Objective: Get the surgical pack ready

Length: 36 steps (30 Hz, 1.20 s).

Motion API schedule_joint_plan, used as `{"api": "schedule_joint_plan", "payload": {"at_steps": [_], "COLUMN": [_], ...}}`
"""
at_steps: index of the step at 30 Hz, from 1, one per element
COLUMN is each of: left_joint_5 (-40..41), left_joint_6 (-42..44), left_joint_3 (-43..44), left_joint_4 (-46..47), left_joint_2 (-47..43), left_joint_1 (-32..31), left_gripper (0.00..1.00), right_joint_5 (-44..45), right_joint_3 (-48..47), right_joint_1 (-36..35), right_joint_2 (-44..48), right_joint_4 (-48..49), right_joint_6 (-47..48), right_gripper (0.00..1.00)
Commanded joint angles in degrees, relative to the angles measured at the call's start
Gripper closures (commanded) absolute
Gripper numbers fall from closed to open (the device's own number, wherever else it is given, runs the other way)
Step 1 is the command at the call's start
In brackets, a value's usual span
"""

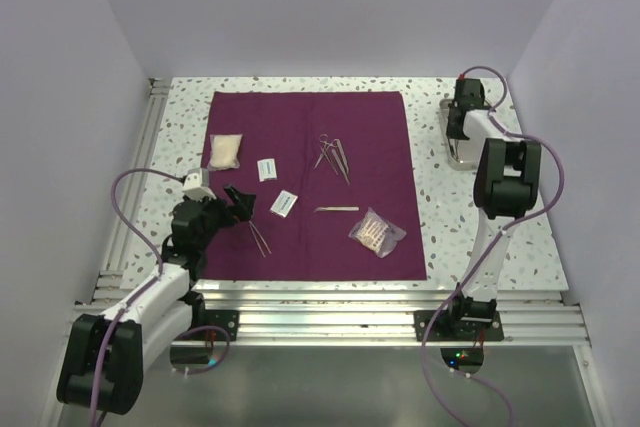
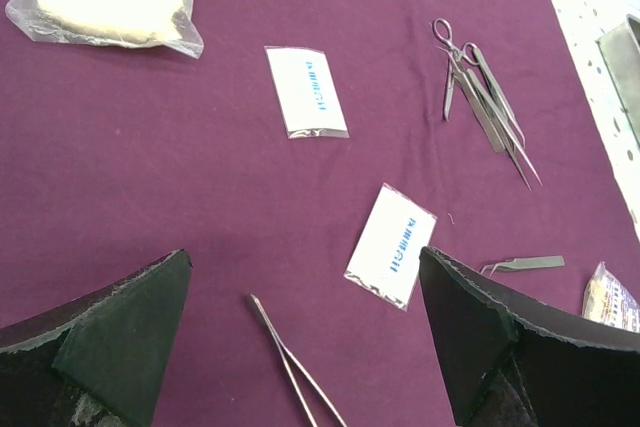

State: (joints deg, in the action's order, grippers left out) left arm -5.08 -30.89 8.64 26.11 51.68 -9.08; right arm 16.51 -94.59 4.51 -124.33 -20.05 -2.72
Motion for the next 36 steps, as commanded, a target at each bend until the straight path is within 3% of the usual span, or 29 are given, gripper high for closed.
{"api": "schedule_joint_plan", "payload": {"at_steps": [1,10,28,29,30,31,36], "left_joint_5": [-0.6,-1.1,-1.2,-1.1,-1.2,-1.0,-1.0], "left_joint_6": [0.0,0.0,0.0,0.0,0.0,0.1,0.2], "left_joint_3": [0.5,0.9,1.0,1.0,1.0,1.0,1.0], "left_joint_4": [3.5,3.8,2.9,2.9,2.8,2.7,2.5], "left_joint_2": [0.4,1.9,0.6,0.6,0.6,0.5,0.4], "left_joint_1": [-0.2,-0.2,-0.3,-0.3,-0.3,-0.2,-0.3], "left_gripper": [0.00,0.00,0.00,0.00,0.00,0.00,0.00], "right_joint_5": [-3.2,-10.6,-14.7,-14.1,-12.2,-11.5,-8.7], "right_joint_3": [-2.9,-7.7,6.3,6.1,6.0,5.7,4.1], "right_joint_1": [-0.1,-0.6,-5.9,-6.0,-5.9,-5.9,-5.9], "right_joint_2": [-0.9,-3.9,7.8,7.8,8.1,8.4,9.9], "right_joint_4": [-1.8,-10.3,-9.8,-10.2,-10.4,-10.4,-11.1], "right_joint_6": [-2.0,-2.7,-3.7,-4.1,-5.4,-6.0,-8.9], "right_gripper": [1.00,1.00,0.99,0.94,0.77,0.72,0.66]}}
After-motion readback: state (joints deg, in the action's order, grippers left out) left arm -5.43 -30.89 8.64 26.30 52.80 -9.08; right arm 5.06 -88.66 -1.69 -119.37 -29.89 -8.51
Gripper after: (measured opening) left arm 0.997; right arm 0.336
